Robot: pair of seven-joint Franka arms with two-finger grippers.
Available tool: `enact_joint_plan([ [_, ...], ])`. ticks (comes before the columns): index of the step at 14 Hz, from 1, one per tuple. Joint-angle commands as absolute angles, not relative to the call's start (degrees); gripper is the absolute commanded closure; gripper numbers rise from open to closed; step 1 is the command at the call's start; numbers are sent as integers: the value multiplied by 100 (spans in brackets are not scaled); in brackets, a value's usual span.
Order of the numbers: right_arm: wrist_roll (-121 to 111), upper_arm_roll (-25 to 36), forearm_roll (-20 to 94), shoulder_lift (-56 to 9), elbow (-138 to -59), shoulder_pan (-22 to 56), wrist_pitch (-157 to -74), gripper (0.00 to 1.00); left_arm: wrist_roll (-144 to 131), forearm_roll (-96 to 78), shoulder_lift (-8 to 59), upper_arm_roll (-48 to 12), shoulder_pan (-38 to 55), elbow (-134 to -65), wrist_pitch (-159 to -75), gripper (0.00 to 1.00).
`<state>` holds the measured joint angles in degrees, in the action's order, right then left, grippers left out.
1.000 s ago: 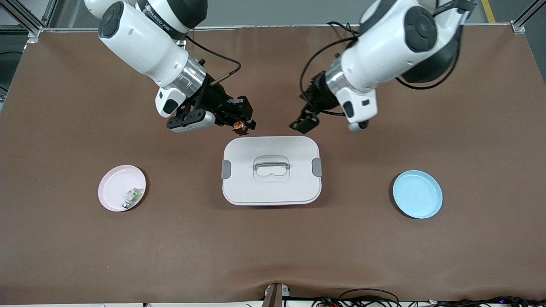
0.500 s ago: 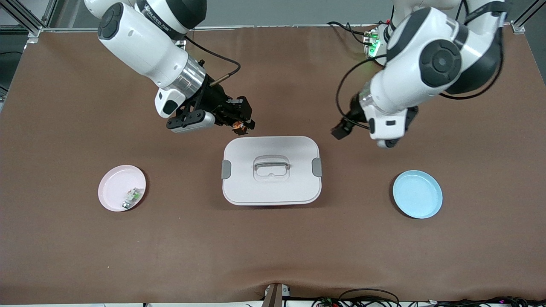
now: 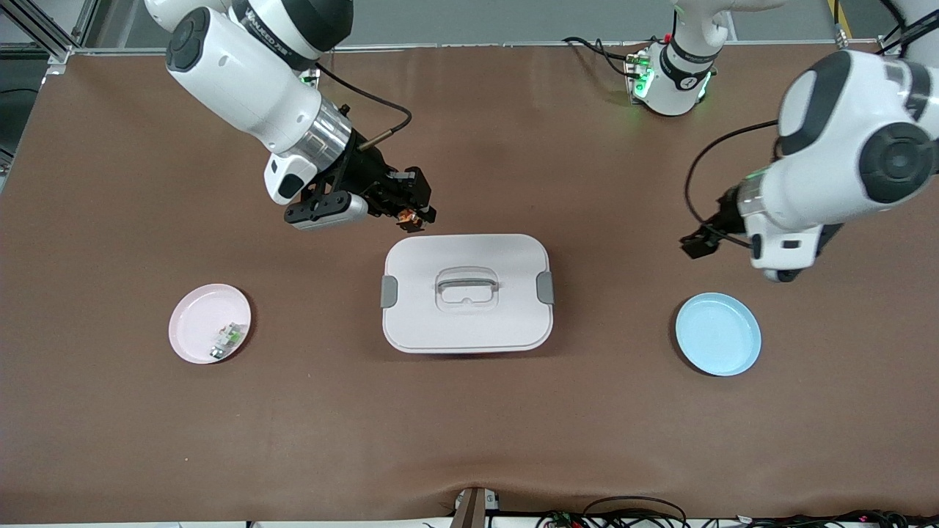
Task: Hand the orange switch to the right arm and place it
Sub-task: 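Carry the switch with the right gripper over the pink plate while the left gripper retracts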
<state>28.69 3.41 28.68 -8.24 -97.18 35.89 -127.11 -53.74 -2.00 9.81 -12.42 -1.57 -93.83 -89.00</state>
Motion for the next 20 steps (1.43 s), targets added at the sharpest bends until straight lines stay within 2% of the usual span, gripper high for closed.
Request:
enact_joint_plan([
  [1, 2883, 334, 2839, -844, -9624, 3446, -12437, 100, -4460, 174, 476, -1309, -622, -10149, -9121, 0],
  [3, 2857, 343, 2795, -835, -9624, 3410, -12235, 100, -3792, 255, 134, -1310, -1044, -10702, -9569, 0],
  [7, 2611, 360, 2699, -818, -9624, 3279, -11700, 100, -1831, 220, -447, -1318, -2002, -11231, -10010, 0],
  [14, 2366, 360, 723, -800, -9080, 2673, -10083, 100, -1687, 167, -957, -1353, -2039, -11435, -10634, 0],
  [20, 504, 360, 466, -826, -9140, 1689, -9660, 100, -1917, -447, -1423, -1740, -1995, -11523, -10758, 0],
])
